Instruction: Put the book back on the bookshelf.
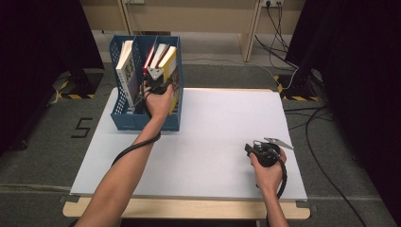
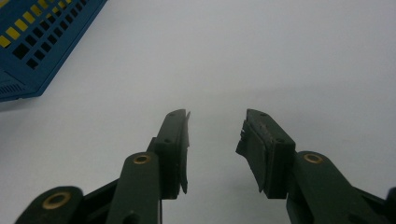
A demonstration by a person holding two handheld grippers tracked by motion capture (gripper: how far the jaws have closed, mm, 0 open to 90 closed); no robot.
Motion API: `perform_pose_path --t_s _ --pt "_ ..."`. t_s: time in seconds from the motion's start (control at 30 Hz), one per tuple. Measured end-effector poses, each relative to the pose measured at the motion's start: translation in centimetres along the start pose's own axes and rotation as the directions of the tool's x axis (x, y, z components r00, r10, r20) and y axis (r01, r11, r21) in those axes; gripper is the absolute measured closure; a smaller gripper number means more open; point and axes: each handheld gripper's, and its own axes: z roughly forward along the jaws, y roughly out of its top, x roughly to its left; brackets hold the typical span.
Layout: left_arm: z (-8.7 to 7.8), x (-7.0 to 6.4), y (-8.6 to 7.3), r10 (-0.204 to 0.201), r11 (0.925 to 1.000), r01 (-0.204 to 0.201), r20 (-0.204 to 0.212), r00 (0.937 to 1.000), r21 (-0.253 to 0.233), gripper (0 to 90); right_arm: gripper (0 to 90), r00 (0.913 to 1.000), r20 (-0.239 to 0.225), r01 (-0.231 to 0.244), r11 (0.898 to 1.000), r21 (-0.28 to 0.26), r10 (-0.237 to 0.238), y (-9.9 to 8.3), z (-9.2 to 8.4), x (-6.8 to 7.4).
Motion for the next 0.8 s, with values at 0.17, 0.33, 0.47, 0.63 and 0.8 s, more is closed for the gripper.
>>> perform_pose_path --t_s 0.17,0.33,0.47,0.63,0.8 --pt "0.3 -0.1 -0.4 0.004 1.0000 -0.004 -0.002 1.0000 0.006 75.0 59.7 1.0000 0.001 -0.005 1.000 0.000 0.005 0.0 0.0 0.0" --pt "0.6 -0.1 -0.6 0.010 0.9999 -0.010 -0.004 0.9999 0.009 75.0 59.7 1.0000 -0.002 -0.007 1.000 0.003 0.007 0.0 0.1 0.1" --pt "0.8 -0.2 -0.8 0.012 0.9998 -0.012 -0.007 0.9999 0.014 74.9 59.7 1.0000 -0.002 0.007 1.000 0.002 -0.007 -0.1 0.1 0.0" --pt "1.0 -0.3 -1.1 0.011 0.9998 -0.011 -0.010 0.9999 0.017 74.9 59.7 1.0000 -0.004 0.005 1.000 0.006 -0.005 -0.1 0.2 0.1" --pt "1.2 -0.3 -1.3 0.016 0.9995 -0.016 -0.014 0.9998 0.026 74.9 59.7 1.0000 -0.003 0.003 1.000 0.006 -0.003 -0.1 0.2 0.2"
